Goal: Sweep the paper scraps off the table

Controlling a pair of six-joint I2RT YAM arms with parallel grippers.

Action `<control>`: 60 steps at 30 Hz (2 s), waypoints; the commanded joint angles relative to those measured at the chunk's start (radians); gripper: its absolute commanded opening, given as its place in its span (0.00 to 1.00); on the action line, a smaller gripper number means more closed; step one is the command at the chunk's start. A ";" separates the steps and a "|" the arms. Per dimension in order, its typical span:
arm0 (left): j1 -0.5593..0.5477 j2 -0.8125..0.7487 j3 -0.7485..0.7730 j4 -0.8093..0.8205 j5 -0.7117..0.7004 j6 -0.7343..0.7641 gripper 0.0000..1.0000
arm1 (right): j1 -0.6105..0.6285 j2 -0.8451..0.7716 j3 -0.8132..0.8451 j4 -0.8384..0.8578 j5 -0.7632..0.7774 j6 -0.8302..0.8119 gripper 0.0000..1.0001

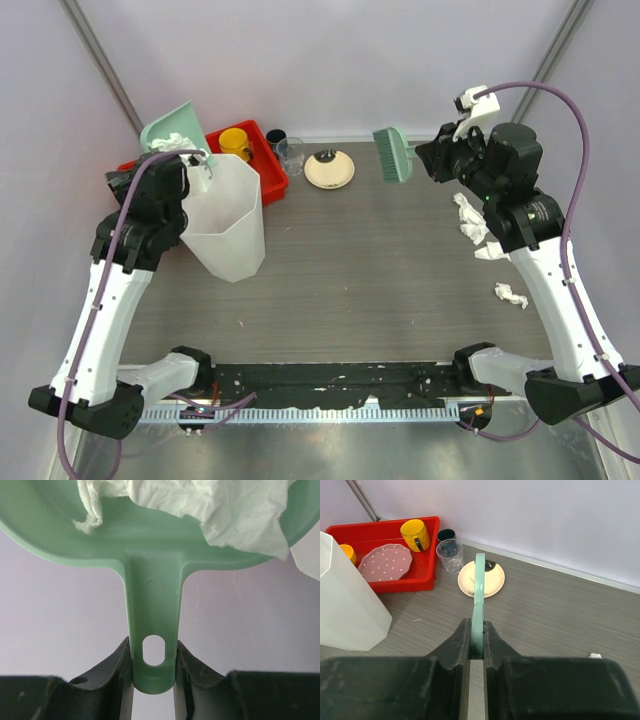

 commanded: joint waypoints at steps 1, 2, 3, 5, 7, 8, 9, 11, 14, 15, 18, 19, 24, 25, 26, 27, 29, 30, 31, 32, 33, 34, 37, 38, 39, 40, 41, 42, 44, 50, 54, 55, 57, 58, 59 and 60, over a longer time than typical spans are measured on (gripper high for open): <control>-0.040 -0.021 0.069 -0.126 -0.001 0.263 0.00 | 0.001 -0.024 -0.002 0.074 -0.011 0.002 0.01; -0.057 -0.025 0.069 -0.131 -0.015 0.292 0.00 | 0.000 -0.024 -0.005 0.075 -0.009 0.002 0.01; -0.062 -0.032 0.074 -0.146 -0.019 0.307 0.00 | 0.001 -0.023 -0.005 0.075 -0.011 0.003 0.01; -0.075 -0.036 0.083 -0.174 -0.029 0.351 0.00 | 0.001 -0.020 -0.005 0.080 -0.011 0.002 0.01; -0.086 -0.051 0.086 -0.214 -0.030 0.391 0.00 | 0.001 -0.017 -0.005 0.085 -0.011 0.003 0.01; -0.094 -0.059 0.080 -0.217 -0.033 0.419 0.00 | 0.001 -0.015 -0.005 0.086 -0.016 0.003 0.01; -0.095 -0.065 0.053 -0.190 -0.041 0.507 0.00 | 0.001 -0.014 -0.007 0.088 -0.023 0.003 0.01; -0.097 -0.097 0.013 -0.106 -0.055 0.621 0.00 | 0.003 -0.014 -0.005 0.098 -0.042 0.011 0.01; -0.097 -0.131 -0.044 0.051 -0.030 0.861 0.00 | 0.001 -0.012 -0.007 0.109 -0.048 0.022 0.01; -0.097 -0.136 -0.058 0.103 -0.018 0.904 0.00 | 0.001 -0.014 -0.011 0.112 -0.049 0.025 0.01; -0.097 -0.147 -0.073 0.150 0.010 1.031 0.00 | 0.001 -0.017 -0.021 0.115 -0.055 0.025 0.01; -0.097 -0.154 -0.076 0.145 0.020 1.088 0.00 | 0.001 -0.021 -0.022 0.115 -0.055 0.022 0.01; -0.097 -0.209 -0.150 0.144 0.040 1.221 0.00 | 0.000 -0.026 -0.025 0.114 -0.052 0.011 0.01; -0.097 -0.216 -0.158 0.136 0.037 1.234 0.00 | 0.001 -0.026 -0.025 0.115 -0.052 0.011 0.01; -0.097 -0.219 -0.174 0.133 0.033 1.235 0.00 | 0.000 -0.027 -0.027 0.115 -0.054 0.011 0.01; -0.097 -0.217 -0.181 0.140 0.021 1.223 0.00 | 0.001 -0.029 -0.030 0.115 -0.052 0.010 0.01; -0.097 -0.200 -0.175 0.124 -0.074 1.168 0.00 | 0.001 -0.032 -0.038 0.114 -0.052 0.002 0.01; -0.095 -0.173 -0.156 0.032 -0.102 1.057 0.00 | 0.001 -0.037 -0.044 0.115 -0.051 -0.001 0.01; -0.097 -0.165 -0.136 -0.040 -0.117 1.000 0.00 | 0.000 -0.038 -0.047 0.115 -0.043 -0.006 0.01; -0.095 -0.157 -0.104 -0.158 -0.127 0.951 0.00 | 0.001 -0.040 -0.047 0.114 -0.040 -0.007 0.01; -0.095 -0.153 -0.096 -0.192 -0.137 0.880 0.00 | 0.001 -0.037 -0.044 0.117 -0.039 -0.007 0.01; -0.094 -0.154 -0.095 -0.212 -0.147 0.863 0.00 | 0.000 -0.035 -0.042 0.115 -0.042 -0.007 0.01; -0.092 -0.148 -0.101 -0.185 -0.184 0.837 0.00 | 0.001 -0.027 -0.039 0.121 -0.051 -0.001 0.01; -0.089 -0.147 -0.093 -0.154 -0.193 0.837 0.00 | 0.001 -0.024 -0.039 0.120 -0.052 0.002 0.01; -0.083 -0.141 -0.087 -0.133 -0.209 0.835 0.00 | 0.000 -0.024 -0.039 0.120 -0.054 0.000 0.01; -0.071 -0.131 -0.081 -0.104 -0.217 0.849 0.00 | 0.001 -0.023 -0.041 0.121 -0.054 0.000 0.01; -0.063 -0.125 -0.070 -0.008 -0.225 0.864 0.00 | 0.001 -0.024 -0.042 0.120 -0.052 0.002 0.01; -0.051 -0.119 -0.069 0.055 -0.233 0.891 0.00 | 0.001 -0.026 -0.042 0.120 -0.049 0.000 0.01; -0.005 -0.102 -0.061 0.236 -0.242 0.982 0.00 | 0.001 -0.034 -0.041 0.118 -0.030 -0.003 0.01; 0.026 -0.046 0.021 0.421 -0.207 0.917 0.00 | 0.001 -0.034 -0.045 0.109 0.075 -0.024 0.01; 0.021 0.107 0.209 0.332 -0.170 0.592 0.00 | 0.001 0.008 -0.035 0.071 0.266 -0.092 0.01; 0.015 0.132 0.252 0.323 -0.161 0.541 0.00 | 0.003 0.015 -0.036 0.072 0.356 -0.128 0.01; -0.018 0.218 0.397 0.237 -0.139 0.356 0.00 | 0.000 0.040 -0.044 0.071 0.461 -0.162 0.01; -0.038 0.249 0.449 0.181 -0.127 0.280 0.00 | -0.003 0.049 -0.047 0.071 0.562 -0.182 0.01; -0.060 0.275 0.552 0.060 -0.113 0.214 0.00 | -0.009 0.058 -0.051 0.068 0.610 -0.217 0.01; -0.103 0.301 0.598 -0.003 -0.081 0.079 0.00 | -0.031 0.074 -0.054 0.066 0.647 -0.234 0.01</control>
